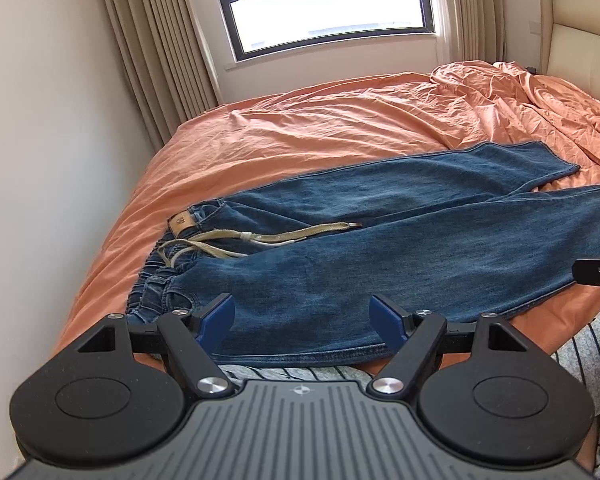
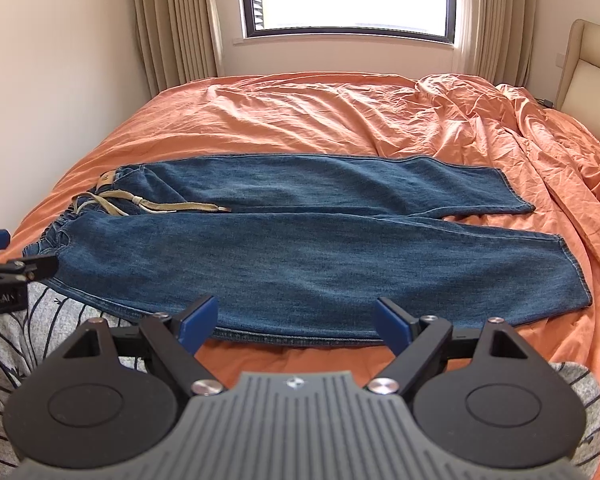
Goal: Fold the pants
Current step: 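Move the left tool to the jeans waistband and close on it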
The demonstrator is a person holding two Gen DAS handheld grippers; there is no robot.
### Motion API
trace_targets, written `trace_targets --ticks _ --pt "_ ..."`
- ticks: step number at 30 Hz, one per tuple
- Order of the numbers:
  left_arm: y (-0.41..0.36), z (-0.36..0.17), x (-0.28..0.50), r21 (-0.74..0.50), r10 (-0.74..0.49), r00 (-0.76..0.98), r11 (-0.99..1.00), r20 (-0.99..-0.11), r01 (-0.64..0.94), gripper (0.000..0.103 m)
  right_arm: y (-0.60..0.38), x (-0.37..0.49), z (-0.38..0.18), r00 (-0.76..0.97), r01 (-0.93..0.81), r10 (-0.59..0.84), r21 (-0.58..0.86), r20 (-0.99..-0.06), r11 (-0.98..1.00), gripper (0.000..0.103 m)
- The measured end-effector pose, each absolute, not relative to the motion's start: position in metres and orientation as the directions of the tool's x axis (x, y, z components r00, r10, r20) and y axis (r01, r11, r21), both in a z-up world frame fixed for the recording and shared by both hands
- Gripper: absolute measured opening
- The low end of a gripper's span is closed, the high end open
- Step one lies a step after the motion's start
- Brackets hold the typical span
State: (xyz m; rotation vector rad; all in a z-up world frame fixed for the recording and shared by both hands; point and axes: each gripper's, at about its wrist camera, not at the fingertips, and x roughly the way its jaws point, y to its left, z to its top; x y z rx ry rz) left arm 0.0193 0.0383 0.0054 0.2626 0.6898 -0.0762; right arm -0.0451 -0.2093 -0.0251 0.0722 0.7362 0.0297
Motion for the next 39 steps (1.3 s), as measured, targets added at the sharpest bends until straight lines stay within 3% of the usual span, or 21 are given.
trace_targets --ticks 4,5,7,14,18,21,26,32,39 --pt "0.069 0.016 0.039 0.191 -0.026 0.733 0.959 -0.679 0.211 0.078 -0.226 -0.037 -0.034 0.768 -0.027 0.057 0.056 -0.638 0.998 0.081" --pt "0.076 0.017 0.044 0.177 -0.06 0.711 0.95 -0.701 0.255 0.071 -0.23 -0.034 -0.037 0.773 -0.037 0.063 0.054 -0.631 0.998 0.081" --pt "0.091 0.02 0.055 0.168 -0.098 0.674 0.933 -0.732 0.318 0.069 -0.238 -0.025 -0.043 0.767 -0.046 0.065 0.045 -0.638 0.998 0.081" --pt "0.161 0.022 0.108 0.21 -0.024 0.527 0.901 -0.85 0.38 0.056 -0.257 0.009 -0.065 0.691 -0.041 0.036 0.01 -0.722 0.999 0.081" --pt "0.198 0.016 0.129 0.286 0.046 0.469 0.842 -0.882 0.457 0.056 -0.265 0.022 -0.077 0.663 -0.042 0.039 0.014 -0.748 0.999 0.081" --pt "0.212 -0.003 0.138 0.308 0.052 0.424 0.766 -0.904 0.564 0.067 -0.265 0.032 -0.088 0.644 -0.055 0.034 -0.002 -0.765 0.998 0.081" --pt "0.208 -0.06 0.142 0.336 0.06 0.389 0.633 -0.919 0.698 0.067 -0.27 0.045 -0.101 0.598 -0.065 0.026 -0.016 -0.801 0.998 0.081" --pt "0.196 -0.117 0.136 0.447 0.109 0.448 0.441 -0.887 0.778 0.07 -0.291 0.059 -0.103 0.552 -0.025 -0.003 -0.021 -0.834 0.999 0.08" --pt "0.184 -0.148 0.137 0.522 0.131 0.508 0.319 -0.851 0.791 0.07 -0.317 0.069 -0.098 0.496 -0.001 -0.024 -0.028 -0.868 1.0 0.078"
